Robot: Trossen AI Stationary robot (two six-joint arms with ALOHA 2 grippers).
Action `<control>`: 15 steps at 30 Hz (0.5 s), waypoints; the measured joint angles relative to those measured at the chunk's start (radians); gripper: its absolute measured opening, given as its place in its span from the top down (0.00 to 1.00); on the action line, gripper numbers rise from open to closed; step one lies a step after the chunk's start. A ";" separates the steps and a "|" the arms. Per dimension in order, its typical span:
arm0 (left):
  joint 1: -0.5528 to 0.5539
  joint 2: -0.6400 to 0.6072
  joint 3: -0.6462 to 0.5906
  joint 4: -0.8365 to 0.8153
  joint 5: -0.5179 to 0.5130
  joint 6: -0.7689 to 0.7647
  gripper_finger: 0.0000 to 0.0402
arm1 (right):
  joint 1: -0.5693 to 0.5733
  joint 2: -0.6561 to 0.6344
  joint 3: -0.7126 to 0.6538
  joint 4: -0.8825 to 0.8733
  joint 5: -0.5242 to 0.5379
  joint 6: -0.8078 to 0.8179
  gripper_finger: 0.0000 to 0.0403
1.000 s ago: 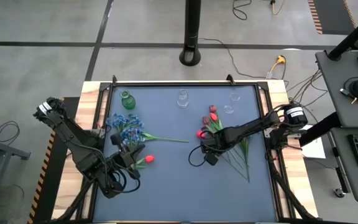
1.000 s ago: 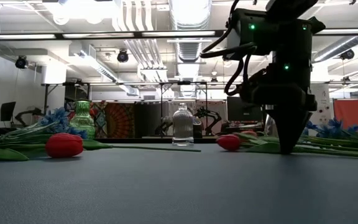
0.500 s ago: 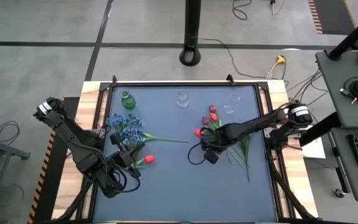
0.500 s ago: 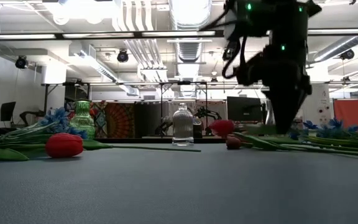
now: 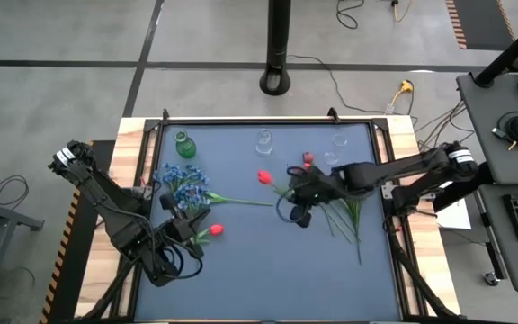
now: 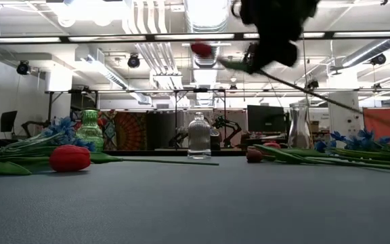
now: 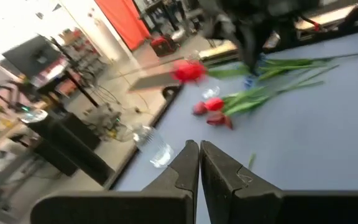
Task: Sort flowers into vase by color
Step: Put the bottom right red flower into the left transparent vase
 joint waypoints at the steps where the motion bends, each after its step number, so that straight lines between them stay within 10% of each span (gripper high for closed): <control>1: 0.001 0.000 0.000 0.002 0.019 0.002 1.00 | -0.009 -0.013 -0.015 0.084 0.004 -0.042 0.96; 7: 0.024 0.000 -0.001 0.105 0.173 0.075 1.00 | -0.079 -0.077 -0.147 0.587 0.007 -0.316 0.96; 15: 0.164 -0.007 -0.134 0.698 0.543 0.690 1.00 | -0.231 -0.087 -0.328 1.238 -0.014 -0.524 0.96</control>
